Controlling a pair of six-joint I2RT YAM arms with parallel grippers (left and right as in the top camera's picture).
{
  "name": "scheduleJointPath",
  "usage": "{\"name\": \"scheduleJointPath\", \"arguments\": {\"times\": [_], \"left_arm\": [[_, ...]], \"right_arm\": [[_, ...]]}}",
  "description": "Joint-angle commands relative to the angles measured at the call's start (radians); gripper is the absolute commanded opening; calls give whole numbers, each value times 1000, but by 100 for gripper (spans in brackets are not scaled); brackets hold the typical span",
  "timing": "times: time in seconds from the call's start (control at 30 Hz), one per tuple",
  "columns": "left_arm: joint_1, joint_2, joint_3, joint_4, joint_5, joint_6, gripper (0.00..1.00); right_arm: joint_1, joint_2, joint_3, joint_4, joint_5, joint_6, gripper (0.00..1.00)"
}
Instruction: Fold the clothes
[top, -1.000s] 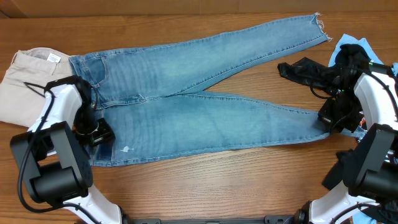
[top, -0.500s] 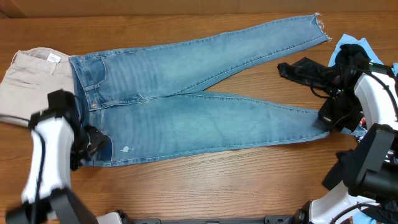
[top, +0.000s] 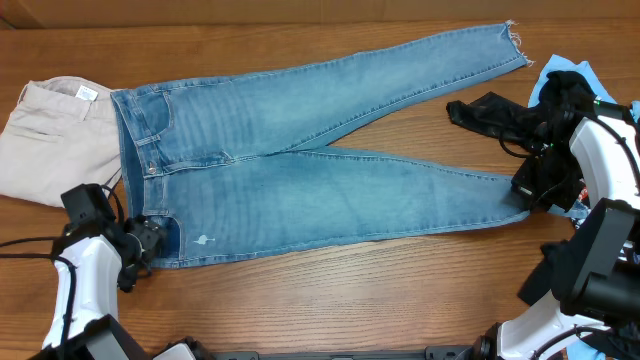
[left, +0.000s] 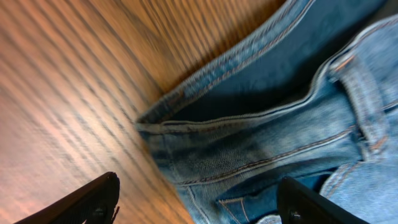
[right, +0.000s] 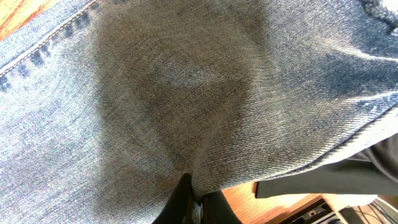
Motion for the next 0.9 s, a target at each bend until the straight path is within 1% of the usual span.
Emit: {"name": "scheduleJointPath", "arguments": {"times": [0.0,0.13,0.3,0.37,0.4,0.43,0.53,0.57,0.6,0.73,0.77,0.87], "left_arm": [[5,23,-41,40,44,-15,84],[5,50,-78,83,36,-14,82],[5,62,-90,96,14,-13,81],[5,62,-89,95,-3,-13,78],[5,62,-89,95,-10,-12,74],[5,62,-90,95,-15,-3,66],[5,62,-89,95,-48,13,47],[5,62,-89,95,-61,20,43],[5,62,-89,96,-63,37,33],[12,61,-72,86,-61,79,8],[18,58,-58,70,-61,83,4],[39,35,-5,3,-57,105,4]], "right_arm": [[-6,-30,-3,1,6,-2,4],[-6,-30,-3,1,6,-2,4],[-5,-30,-3,1,7,-2,4],[-6,-30,-3,1,7,-2,4],[-6,-30,-3,1,7,-2,4],[-5,-30,-3,1,7,-2,4],[-6,-30,-3,0,7,-2,4],[-6,-30,-3,0,7,-2,4],[-6,-30,-3,0,7,-2,4],[-6,-30,-3,0,7,-2,4],[-6,-30,-3,0,7,-2,4],[-6,-30,-3,1,-4,-2,4]]}}
